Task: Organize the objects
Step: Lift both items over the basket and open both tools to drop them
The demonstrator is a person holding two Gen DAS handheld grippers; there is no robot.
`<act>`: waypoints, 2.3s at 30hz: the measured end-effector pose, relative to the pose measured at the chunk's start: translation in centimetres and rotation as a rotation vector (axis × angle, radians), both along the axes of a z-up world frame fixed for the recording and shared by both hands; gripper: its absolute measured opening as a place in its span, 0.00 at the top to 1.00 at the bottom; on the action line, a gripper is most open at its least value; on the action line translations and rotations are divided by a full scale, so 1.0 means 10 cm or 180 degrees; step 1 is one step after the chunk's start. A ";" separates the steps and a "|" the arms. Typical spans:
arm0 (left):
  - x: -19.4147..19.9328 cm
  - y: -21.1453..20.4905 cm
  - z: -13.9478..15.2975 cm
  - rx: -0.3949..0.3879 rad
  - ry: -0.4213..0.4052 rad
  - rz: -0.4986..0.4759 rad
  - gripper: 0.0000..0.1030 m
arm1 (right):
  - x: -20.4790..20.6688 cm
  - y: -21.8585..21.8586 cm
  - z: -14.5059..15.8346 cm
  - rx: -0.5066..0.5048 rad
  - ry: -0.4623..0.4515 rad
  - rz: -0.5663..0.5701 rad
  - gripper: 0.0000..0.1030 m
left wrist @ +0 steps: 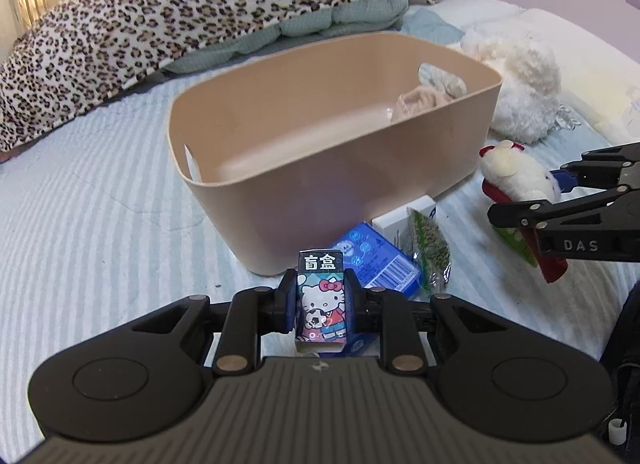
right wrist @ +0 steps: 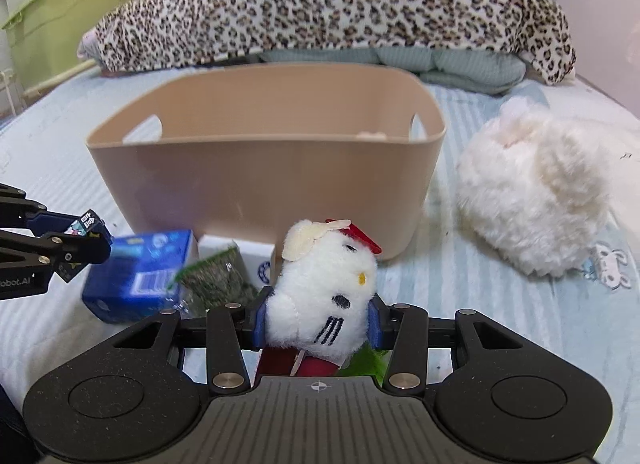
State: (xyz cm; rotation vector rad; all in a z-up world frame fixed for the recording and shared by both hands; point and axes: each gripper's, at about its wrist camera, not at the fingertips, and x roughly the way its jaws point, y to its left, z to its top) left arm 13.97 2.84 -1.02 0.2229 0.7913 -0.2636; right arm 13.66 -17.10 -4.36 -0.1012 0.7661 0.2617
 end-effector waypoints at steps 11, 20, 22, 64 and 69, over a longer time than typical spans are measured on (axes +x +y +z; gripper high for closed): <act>-0.17 -0.02 0.28 0.0022 -0.0269 -0.0049 0.76 | -0.16 -0.10 0.42 0.0162 -0.0336 0.0010 0.59; -0.08 0.02 0.57 -0.0022 -0.0605 -0.0005 0.76 | -0.08 -0.09 0.79 0.0256 -0.0666 -0.0018 0.59; 0.00 0.05 0.65 -0.0053 -0.0682 0.0039 0.76 | -0.02 -0.07 0.86 0.0268 -0.0733 -0.0021 0.59; 0.70 0.08 0.40 0.0166 -0.0526 0.0276 0.12 | 0.48 0.07 0.79 0.0029 -0.0686 -0.0115 0.11; 0.42 0.11 0.41 0.0244 -0.0499 -0.0006 0.08 | 0.21 -0.05 0.70 -0.0055 -0.0553 -0.0120 0.05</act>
